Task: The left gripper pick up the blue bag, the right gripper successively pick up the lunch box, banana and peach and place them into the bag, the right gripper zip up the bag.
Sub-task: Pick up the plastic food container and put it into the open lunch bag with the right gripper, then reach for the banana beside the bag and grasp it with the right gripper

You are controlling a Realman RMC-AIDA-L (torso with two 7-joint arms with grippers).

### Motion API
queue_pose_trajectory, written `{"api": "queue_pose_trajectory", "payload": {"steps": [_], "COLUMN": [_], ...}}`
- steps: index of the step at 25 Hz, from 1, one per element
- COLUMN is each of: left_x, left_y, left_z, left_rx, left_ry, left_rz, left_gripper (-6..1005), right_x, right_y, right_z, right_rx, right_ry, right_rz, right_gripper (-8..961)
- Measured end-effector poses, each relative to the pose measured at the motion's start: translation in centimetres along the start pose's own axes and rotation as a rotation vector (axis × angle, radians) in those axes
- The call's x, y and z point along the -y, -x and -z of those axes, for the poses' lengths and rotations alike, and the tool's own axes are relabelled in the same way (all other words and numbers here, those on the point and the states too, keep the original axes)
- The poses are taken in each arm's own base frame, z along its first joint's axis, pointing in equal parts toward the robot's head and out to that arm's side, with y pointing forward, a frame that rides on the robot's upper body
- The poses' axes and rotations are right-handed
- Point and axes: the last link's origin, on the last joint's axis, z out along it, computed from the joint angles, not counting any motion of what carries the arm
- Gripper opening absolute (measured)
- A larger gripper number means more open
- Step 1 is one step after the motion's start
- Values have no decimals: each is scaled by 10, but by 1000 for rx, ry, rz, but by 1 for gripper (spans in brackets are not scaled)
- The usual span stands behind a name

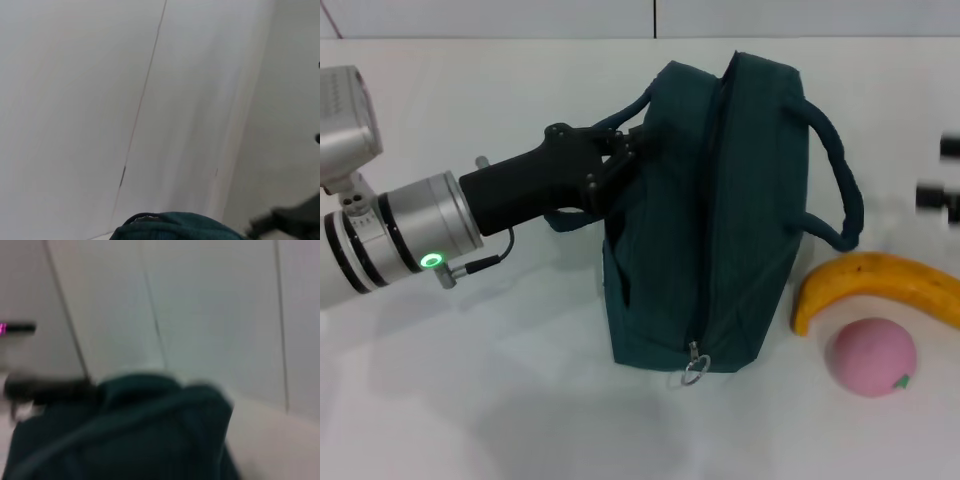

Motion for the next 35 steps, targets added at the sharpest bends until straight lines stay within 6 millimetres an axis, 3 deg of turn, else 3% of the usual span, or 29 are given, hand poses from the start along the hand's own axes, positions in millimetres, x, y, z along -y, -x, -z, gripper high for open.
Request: {"api": "queue_pose_trajectory", "payload": {"steps": [3, 8, 12, 22, 35], "left_x": [2, 3, 4, 7, 8], "left_y": [-2, -4, -3, -6, -6], "left_z": [-4, -8, -11, -16, -15], "left_rx": [7, 14, 22, 21, 17], "left_ry": [1, 8, -1, -12, -21], "left_rz": [-3, -5, -7, -9, -9], "left_gripper": [42, 42, 42, 42, 43], "right_x": [-4, -4, 1, -4, -8], "right_y": [-16, -29, -28, -27, -22], "right_z": [-1, -5, -14, -62, -83], "right_rx": [-110, -200, -296, -510, -588], "right_ry": [20, -5, -20, -18, -2], "right_rz": [-22, -29, -34, 90, 146], "right_gripper": [831, 826, 821, 811, 797]}}
